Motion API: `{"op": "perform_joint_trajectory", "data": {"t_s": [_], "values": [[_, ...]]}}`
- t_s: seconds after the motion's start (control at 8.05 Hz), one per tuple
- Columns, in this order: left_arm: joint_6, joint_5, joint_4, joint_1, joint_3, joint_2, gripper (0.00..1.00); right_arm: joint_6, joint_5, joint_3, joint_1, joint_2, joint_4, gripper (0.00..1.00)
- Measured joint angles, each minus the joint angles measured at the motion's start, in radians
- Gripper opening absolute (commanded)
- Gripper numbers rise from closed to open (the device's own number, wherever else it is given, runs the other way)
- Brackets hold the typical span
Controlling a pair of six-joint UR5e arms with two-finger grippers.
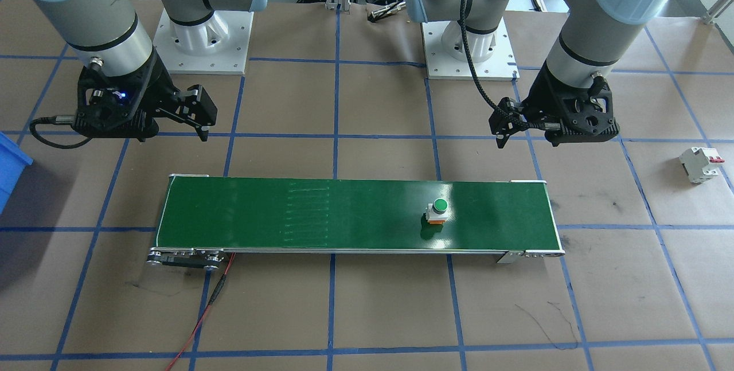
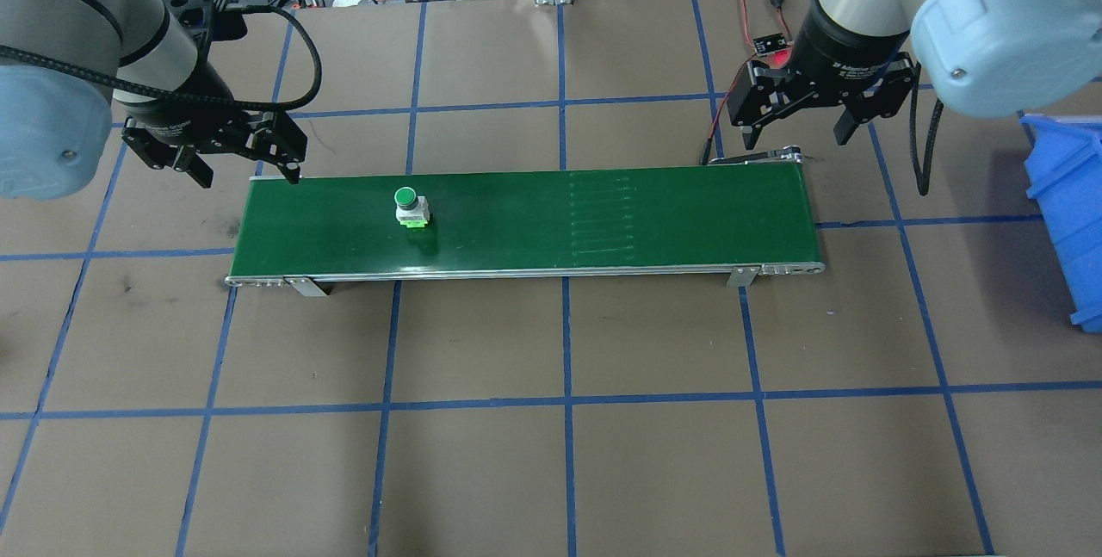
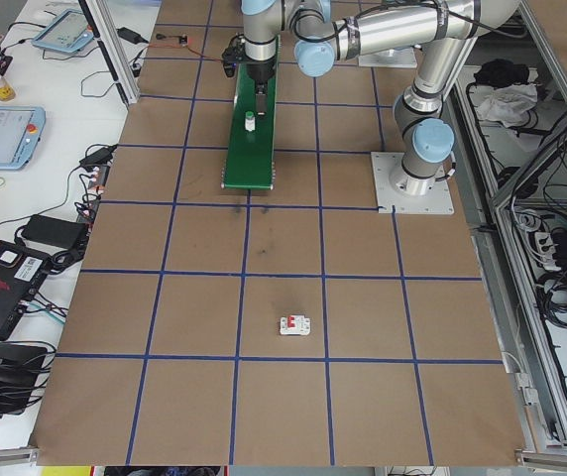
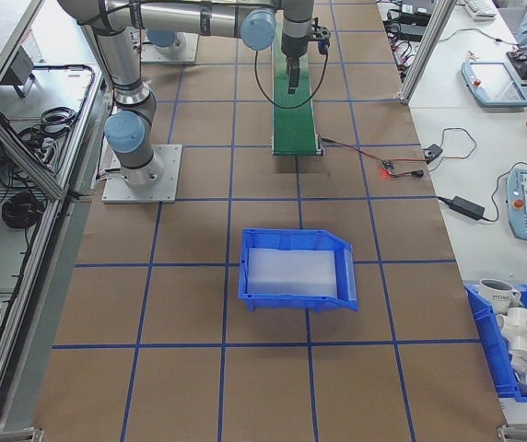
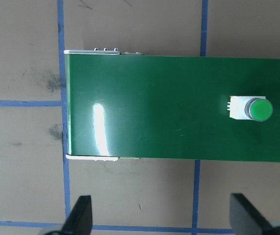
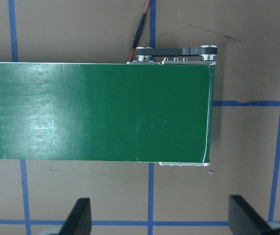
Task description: Move button from left to right
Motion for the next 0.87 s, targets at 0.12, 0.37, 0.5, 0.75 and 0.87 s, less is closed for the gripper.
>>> {"op": "perform_joint_trajectory", "data": {"t_s": [0.12,0.37,0.5,0.75,0.87], "values": [[0.000,0.001,-0.002,0.000,-0.001,0.002,1.00,0.001,0.022,0.001,0.000,0.015,-0.016,1.00],[0.000,0.000,0.002,0.000,-0.002,0.004,1.00,0.002,0.044,0.022,0.000,0.034,-0.048,1.00],[0.000,0.000,0.005,0.001,-0.001,0.003,1.00,0.001,0.051,0.047,0.000,0.045,-0.085,1.00],[0.000,0.002,0.001,0.002,-0.002,-0.003,1.00,-0.006,0.106,0.105,0.000,0.088,-0.207,1.00],[0.000,0.003,0.001,0.002,-0.003,-0.003,1.00,-0.009,0.126,0.117,0.000,0.120,-0.254,1.00]]}}
